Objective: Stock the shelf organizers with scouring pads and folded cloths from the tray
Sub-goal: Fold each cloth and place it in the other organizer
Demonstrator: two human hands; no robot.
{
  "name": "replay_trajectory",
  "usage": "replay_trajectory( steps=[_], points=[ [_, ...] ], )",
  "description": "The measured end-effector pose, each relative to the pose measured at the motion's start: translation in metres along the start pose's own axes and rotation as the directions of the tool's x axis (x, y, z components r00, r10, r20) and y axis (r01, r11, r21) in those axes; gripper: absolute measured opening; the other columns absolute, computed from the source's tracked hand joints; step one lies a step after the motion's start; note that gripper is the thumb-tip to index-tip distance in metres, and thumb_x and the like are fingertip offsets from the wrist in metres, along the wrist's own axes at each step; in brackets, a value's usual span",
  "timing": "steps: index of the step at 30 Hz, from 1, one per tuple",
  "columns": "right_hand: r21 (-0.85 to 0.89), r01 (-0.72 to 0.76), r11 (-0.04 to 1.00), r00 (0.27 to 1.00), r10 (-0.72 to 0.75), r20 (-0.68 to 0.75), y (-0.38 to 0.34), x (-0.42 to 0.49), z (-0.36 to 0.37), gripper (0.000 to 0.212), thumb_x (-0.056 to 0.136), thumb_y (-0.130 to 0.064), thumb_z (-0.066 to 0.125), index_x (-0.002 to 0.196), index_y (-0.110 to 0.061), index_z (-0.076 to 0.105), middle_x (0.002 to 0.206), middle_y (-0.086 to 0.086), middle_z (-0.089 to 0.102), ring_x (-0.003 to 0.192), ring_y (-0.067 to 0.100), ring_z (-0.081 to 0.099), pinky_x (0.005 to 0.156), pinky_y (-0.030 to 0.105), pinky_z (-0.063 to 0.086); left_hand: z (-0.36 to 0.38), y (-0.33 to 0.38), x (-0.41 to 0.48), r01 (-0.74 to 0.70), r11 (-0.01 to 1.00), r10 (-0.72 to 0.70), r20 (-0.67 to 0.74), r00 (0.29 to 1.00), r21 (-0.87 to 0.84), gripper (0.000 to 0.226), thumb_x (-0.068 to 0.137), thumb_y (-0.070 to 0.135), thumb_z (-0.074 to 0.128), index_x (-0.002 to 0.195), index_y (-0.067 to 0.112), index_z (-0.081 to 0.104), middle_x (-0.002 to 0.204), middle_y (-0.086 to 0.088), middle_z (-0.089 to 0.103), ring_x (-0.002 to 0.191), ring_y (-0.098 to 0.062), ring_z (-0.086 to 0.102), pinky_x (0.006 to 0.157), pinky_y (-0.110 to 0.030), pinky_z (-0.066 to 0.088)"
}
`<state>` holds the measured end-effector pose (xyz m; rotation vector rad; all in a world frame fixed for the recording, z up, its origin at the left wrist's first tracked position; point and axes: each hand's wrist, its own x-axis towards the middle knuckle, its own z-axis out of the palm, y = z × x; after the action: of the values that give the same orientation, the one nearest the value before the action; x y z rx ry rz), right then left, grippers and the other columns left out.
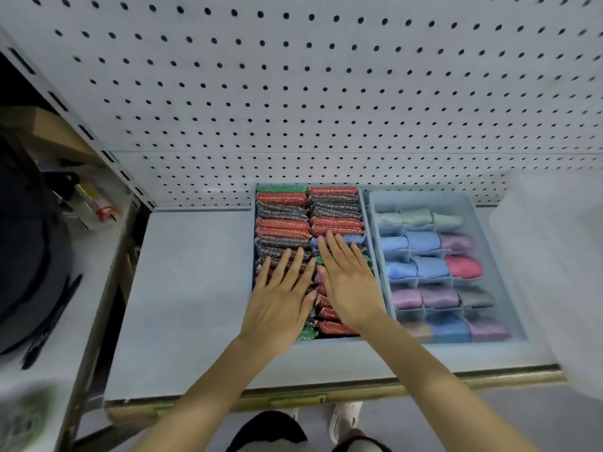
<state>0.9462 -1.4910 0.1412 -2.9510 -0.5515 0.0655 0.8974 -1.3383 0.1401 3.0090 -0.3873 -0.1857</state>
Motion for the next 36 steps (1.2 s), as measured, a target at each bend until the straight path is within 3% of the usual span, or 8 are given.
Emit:
replay_trajectory(
  steps=[4, 6, 9, 14, 23, 26, 31, 36],
  points=[
    [-0.004, 0.02, 1.0, 0.999, -0.02, 0.045, 0.0, 0.005, 0.0, 0.052, 0.1, -0.034, 0.021, 0.141, -0.009, 0.042, 0.145, 0.01, 0.044, 0.136, 0.024, 0.04, 0.111, 0.046, 0.031, -0.008, -0.002, 0.003, 0.035, 0.996, -0.038, -0.036, 0.999, -0.085, 0.061, 0.101, 0.046, -0.001, 0.149, 0.019, 0.024, 0.156, -0.004, 0.024, 0.146, -0.022, 0.018, 0.117, -0.043, 0.006],
    [0.061, 0.016, 0.998, 0.999, -0.019, 0.04, 0.002, 0.007, -0.008, 0.055, 0.101, -0.038, 0.017, 0.14, -0.011, 0.044, 0.146, 0.009, 0.042, 0.137, 0.025, 0.038, 0.112, 0.043, 0.026, -0.018, -0.007, 0.013, 0.117, 0.964, -0.145, -0.103, 0.984, -0.237, 0.063, 0.096, 0.049, -0.007, 0.151, 0.022, 0.008, 0.159, 0.002, 0.004, 0.147, -0.014, 0.0, 0.119, -0.034, -0.007],
    [0.125, -0.021, 0.992, 0.999, 0.026, -0.039, 0.015, 0.029, -0.02, 0.056, 0.099, -0.038, 0.017, 0.142, -0.012, 0.041, 0.149, 0.009, 0.038, 0.14, 0.025, 0.031, 0.114, 0.036, 0.018, -0.038, -0.017, 0.049, 0.196, 0.913, -0.269, -0.168, 0.948, -0.357, 0.065, 0.094, 0.05, -0.005, 0.151, 0.021, 0.008, 0.159, 0.002, 0.002, 0.147, -0.013, -0.004, 0.117, -0.031, -0.008],
    [0.056, -0.028, 0.998, 0.999, 0.026, 0.04, 0.024, 0.082, -0.016, 0.05, 0.103, -0.034, 0.023, 0.149, -0.015, 0.025, 0.155, 0.01, 0.024, 0.146, 0.025, 0.015, 0.118, 0.035, 0.009, -0.036, -0.039, 0.111, 0.164, 0.974, -0.181, -0.102, 0.978, -0.154, 0.057, 0.1, 0.042, 0.005, 0.153, 0.02, 0.004, 0.161, -0.003, -0.002, 0.148, -0.02, -0.005, 0.12, -0.042, -0.003],
    [-0.1, -0.007, 0.995, 0.999, 0.01, 0.032, 0.024, 0.092, -0.001, 0.053, 0.098, -0.036, 0.017, 0.142, -0.02, 0.042, 0.146, 0.009, 0.044, 0.137, 0.028, 0.037, 0.113, 0.044, 0.025, -0.013, -0.043, 0.121, 0.12, 0.993, -0.12, -0.02, 0.993, -0.017, 0.055, 0.099, 0.042, 0.003, 0.151, 0.025, -0.002, 0.159, 0.001, -0.01, 0.146, -0.021, -0.016, 0.119, -0.046, -0.005],
    [-0.098, 0.008, 0.995, 0.998, -0.002, 0.059, 0.025, 0.094, -0.004, 0.054, 0.098, -0.037, 0.015, 0.144, -0.019, 0.038, 0.147, 0.01, 0.041, 0.139, 0.028, 0.033, 0.114, 0.044, 0.023, -0.015, -0.044, 0.123, 0.127, 0.992, -0.127, 0.003, 0.992, -0.024, 0.056, 0.098, 0.043, 0.001, 0.15, 0.027, -0.005, 0.159, 0.002, -0.011, 0.145, -0.019, -0.018, 0.119, -0.045, -0.006],
    [0.073, -0.006, 0.997, 0.997, 0.0, 0.081, 0.03, 0.081, -0.017, 0.055, 0.102, -0.042, 0.014, 0.151, -0.018, 0.015, 0.159, 0.006, 0.012, 0.147, 0.02, 0.004, 0.118, 0.034, 0.0, -0.033, -0.044, 0.116, 0.155, 0.972, -0.151, 0.033, 0.988, -0.176, 0.062, 0.095, 0.052, -0.002, 0.15, 0.025, -0.007, 0.159, 0.001, -0.013, 0.145, -0.013, -0.017, 0.119, -0.041, -0.01],
    [0.222, -0.051, 0.974, 0.999, 0.046, 0.029, 0.003, -0.001, -0.018, 0.058, 0.099, -0.043, 0.014, 0.148, -0.014, 0.028, 0.155, 0.006, 0.02, 0.145, 0.018, 0.012, 0.119, 0.036, 0.01, -0.054, -0.018, 0.051, 0.154, 0.937, -0.172, -0.028, 0.985, -0.315, 0.057, 0.1, 0.049, 0.003, 0.152, 0.027, 0.0, 0.157, 0.006, -0.013, 0.144, -0.01, -0.017, 0.118, -0.033, -0.012]
  ],
)
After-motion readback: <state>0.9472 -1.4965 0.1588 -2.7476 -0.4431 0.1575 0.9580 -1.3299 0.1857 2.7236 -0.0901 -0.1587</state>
